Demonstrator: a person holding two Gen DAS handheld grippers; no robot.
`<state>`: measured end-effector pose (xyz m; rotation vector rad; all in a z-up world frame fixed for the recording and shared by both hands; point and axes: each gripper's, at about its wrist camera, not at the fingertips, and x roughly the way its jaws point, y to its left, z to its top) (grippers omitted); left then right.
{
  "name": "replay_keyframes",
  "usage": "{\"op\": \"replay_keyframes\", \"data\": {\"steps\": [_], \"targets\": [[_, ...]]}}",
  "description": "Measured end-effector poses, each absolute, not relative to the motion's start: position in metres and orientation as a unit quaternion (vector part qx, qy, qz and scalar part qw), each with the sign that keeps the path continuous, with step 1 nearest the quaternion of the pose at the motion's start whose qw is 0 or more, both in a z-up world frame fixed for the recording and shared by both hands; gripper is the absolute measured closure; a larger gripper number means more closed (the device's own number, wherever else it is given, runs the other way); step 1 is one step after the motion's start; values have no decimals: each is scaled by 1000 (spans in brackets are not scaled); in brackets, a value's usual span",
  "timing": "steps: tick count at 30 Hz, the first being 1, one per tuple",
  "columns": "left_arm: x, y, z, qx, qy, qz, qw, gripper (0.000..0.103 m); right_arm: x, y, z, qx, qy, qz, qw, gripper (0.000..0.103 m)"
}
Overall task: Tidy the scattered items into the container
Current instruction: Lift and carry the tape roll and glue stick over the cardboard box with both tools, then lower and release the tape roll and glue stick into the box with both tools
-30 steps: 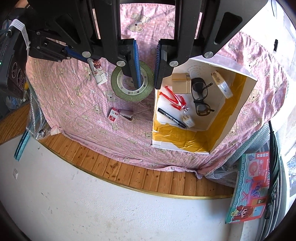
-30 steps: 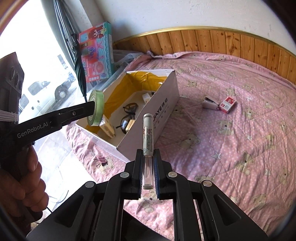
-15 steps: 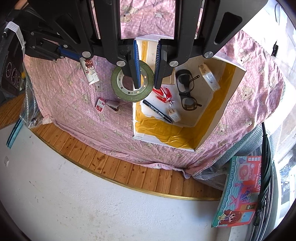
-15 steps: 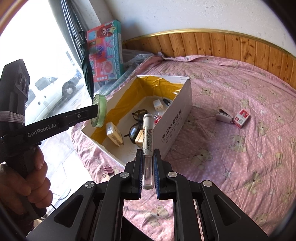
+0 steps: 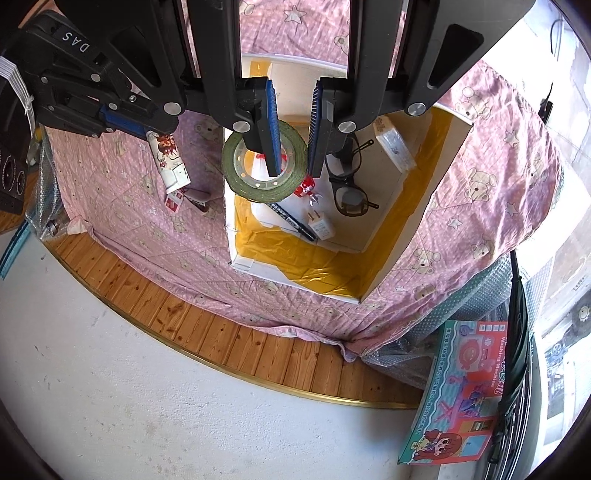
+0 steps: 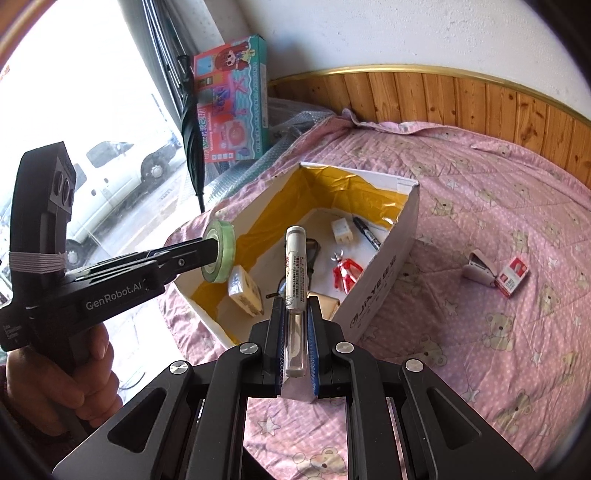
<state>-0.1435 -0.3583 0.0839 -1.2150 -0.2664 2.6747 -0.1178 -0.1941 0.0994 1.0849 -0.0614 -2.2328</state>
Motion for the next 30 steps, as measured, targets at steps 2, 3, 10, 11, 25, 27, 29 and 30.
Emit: {"op": "replay_keyframes", "data": {"steps": [2,3,10,11,25,27,29,30], "targets": [[-148,-361,81,-412,-92,902,91,88,-125,-199,100,414,-23,-849,328,92],[-149,-362,80,-413,-93,902,89,88,-129,-200,101,414,-23,-848,330,92],[-160,-359,65,-431,-91,893,90,88,-165,-211,98,421,-26,-840,342,92],[-162,-357,62,-435,-90,891,92,88,-171,-212,97,423,-27,-838,343,92],[-178,-342,26,-476,-78,870,106,88,-241,-232,71,458,-24,-819,345,92],[-179,-340,22,-481,-76,867,109,88,-248,-234,66,462,-21,-818,342,92],[-182,-338,17,-488,-73,863,111,88,-256,-237,61,466,-17,-816,340,92],[-183,-337,15,-490,-72,861,112,88,-259,-238,58,469,-14,-816,338,92]]}}
